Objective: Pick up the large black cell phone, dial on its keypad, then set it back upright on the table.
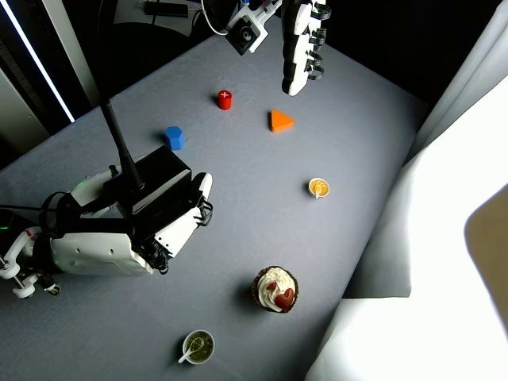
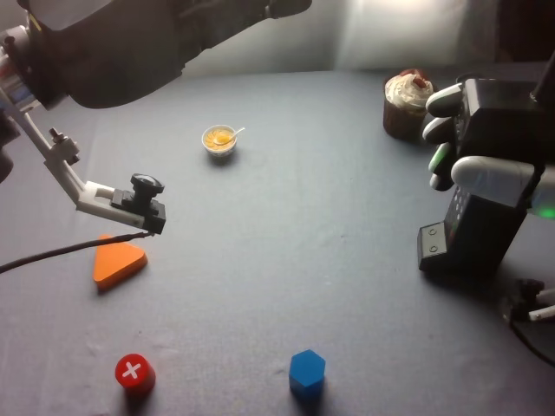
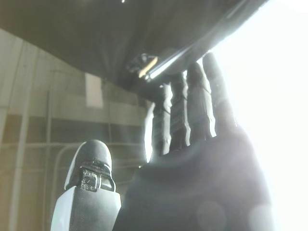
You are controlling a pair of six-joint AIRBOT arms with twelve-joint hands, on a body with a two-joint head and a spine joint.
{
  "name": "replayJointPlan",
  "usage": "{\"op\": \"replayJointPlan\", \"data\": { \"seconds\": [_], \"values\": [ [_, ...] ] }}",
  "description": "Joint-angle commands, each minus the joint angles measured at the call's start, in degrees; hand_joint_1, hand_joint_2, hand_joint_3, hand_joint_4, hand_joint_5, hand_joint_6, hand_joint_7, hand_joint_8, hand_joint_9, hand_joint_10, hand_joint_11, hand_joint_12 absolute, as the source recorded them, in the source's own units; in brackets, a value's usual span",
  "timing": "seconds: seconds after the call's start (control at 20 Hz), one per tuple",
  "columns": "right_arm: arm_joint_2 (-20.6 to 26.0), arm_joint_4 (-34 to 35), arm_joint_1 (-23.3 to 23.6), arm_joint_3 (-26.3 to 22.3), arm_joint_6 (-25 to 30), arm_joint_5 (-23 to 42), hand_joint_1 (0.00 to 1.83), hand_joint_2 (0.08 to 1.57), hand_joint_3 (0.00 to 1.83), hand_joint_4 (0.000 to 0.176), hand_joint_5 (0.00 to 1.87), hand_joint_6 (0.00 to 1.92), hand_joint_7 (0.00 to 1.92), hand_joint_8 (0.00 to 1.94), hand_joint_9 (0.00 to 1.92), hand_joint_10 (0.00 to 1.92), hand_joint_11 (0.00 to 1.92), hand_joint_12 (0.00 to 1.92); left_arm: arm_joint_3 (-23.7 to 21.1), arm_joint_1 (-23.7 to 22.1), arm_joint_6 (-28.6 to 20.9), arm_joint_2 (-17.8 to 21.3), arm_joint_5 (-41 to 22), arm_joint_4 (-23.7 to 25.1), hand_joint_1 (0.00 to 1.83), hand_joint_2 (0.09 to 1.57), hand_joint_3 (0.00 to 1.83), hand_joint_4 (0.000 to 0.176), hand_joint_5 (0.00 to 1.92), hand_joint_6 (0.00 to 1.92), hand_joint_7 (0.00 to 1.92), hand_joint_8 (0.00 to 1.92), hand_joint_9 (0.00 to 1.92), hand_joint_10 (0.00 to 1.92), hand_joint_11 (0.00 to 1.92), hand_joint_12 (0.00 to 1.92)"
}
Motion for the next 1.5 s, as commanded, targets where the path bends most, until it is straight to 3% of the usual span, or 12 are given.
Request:
{"op": "replayJointPlan", "data": {
  "seconds": [0.0,0.05,0.1,0.2,0.25,0.3,0.35,0.45,0.5,0.55,0.6,1.45],
  "values": [
    [0.6,0.9,-0.1,0.4,-0.2,6.0,1.37,1.14,0.0,0.0,0.8,1.11,0.9,1.03,0.94,1.26,0.9,1.03,-0.4,-1.1,-0.4,0.3,-6.5,-2.9,0.0,1.22,0.0,0.039,0.24,0.01,0.2,0.01,0.16,0.0,0.0,0.41],
    [0.6,0.7,-0.1,0.5,-0.2,6.0,1.36,1.16,0.0,0.0,0.75,1.19,0.86,1.09,0.91,1.29,0.87,1.03,-0.4,-1.1,-0.4,0.3,-6.5,-3.0,0.01,1.22,0.0,0.035,0.25,0.01,0.2,0.0,0.16,0.0,0.0,0.4],
    [0.6,0.6,-0.1,0.6,-0.2,6.0,1.23,1.18,0.0,0.0,0.78,1.22,0.92,1.11,0.91,0.76,0.85,1.01,-0.4,-1.1,-0.4,0.3,-6.5,-3.0,0.01,1.22,0.0,0.033,0.25,0.0,0.2,0.0,0.16,0.0,0.0,0.4],
    [0.6,0.4,-0.1,0.8,-0.2,6.0,1.19,1.18,0.0,0.0,0.78,1.24,0.92,1.13,1.02,0.29,0.83,0.98,-0.4,-1.1,-0.4,0.4,-6.6,-3.1,0.03,1.22,0.0,0.032,0.26,0.0,0.21,0.0,0.17,0.0,0.0,0.38],
    [0.6,0.3,-0.1,0.8,-0.2,6.0,1.13,1.19,0.0,0.0,0.82,1.21,0.86,0.53,1.01,0.21,0.79,0.99,-0.4,-1.1,-0.4,0.4,-6.6,-3.1,0.03,1.22,0.0,0.032,0.27,0.0,0.22,0.0,0.18,0.0,0.0,0.42],
    [0.6,0.3,-0.1,0.9,-0.2,6.0,1.12,1.19,0.0,0.0,0.83,1.2,0.92,0.22,1.03,0.15,0.78,0.99,-0.4,-1.1,-0.3,0.4,-6.6,-3.1,0.02,1.22,0.0,0.034,0.26,0.0,0.21,0.0,0.17,0.0,0.0,0.43],
    [0.6,0.2,-0.1,0.9,-0.2,6.0,1.12,1.19,0.0,0.0,0.82,1.2,0.95,0.08,1.02,0.1,0.75,1.0,-0.4,-1.1,-0.3,0.4,-6.6,-3.2,0.01,1.22,0.0,0.036,0.25,0.0,0.2,0.0,0.17,0.0,0.0,0.42],
    [0.6,0.0,-0.1,0.9,-0.2,6.0,1.1,1.2,0.0,0.0,0.8,1.24,0.9,0.01,0.98,0.05,0.7,1.05,-0.4,-1.1,-0.3,0.4,-6.6,-3.2,0.03,1.22,0.0,0.036,0.26,0.0,0.21,0.0,0.17,0.0,0.0,0.41],
    [0.6,0.0,-0.1,0.9,-0.2,6.0,1.06,1.16,0.0,0.0,0.74,0.55,0.88,0.01,0.97,0.03,0.66,1.07,-0.4,-1.1,-0.3,0.4,-6.6,-3.3,0.0,1.22,0.0,0.033,0.25,0.0,0.2,0.0,0.17,0.0,0.0,0.44],
    [0.6,-0.1,-0.1,0.9,-0.2,6.0,1.06,1.13,0.0,0.0,0.81,0.22,0.88,0.0,0.96,0.02,0.64,1.09,-0.4,-1.1,-0.3,0.4,-6.6,-3.3,0.0,1.22,0.0,0.034,0.25,0.0,0.19,0.0,0.16,0.0,0.0,0.45],
    [0.6,-0.1,-0.1,0.9,-0.2,6.0,1.01,1.12,0.0,0.0,0.79,0.09,0.82,0.0,0.91,0.0,0.58,1.12,-0.4,-1.1,-0.3,0.4,-6.6,-3.3,0.0,1.22,0.0,0.032,0.23,0.0,0.18,0.0,0.14,0.0,0.0,0.4],
    [0.8,-0.8,-0.1,0.9,-0.7,6.0,0.55,1.03,0.0,0.0,0.43,0.0,0.4,0.0,0.35,0.0,0.0,0.93,-0.4,-1.1,0.2,0.3,-6.6,-4.5,0.0,1.23,0.0,0.042,0.24,0.0,0.19,0.0,0.15,0.0,0.0,0.39]
  ]
}}
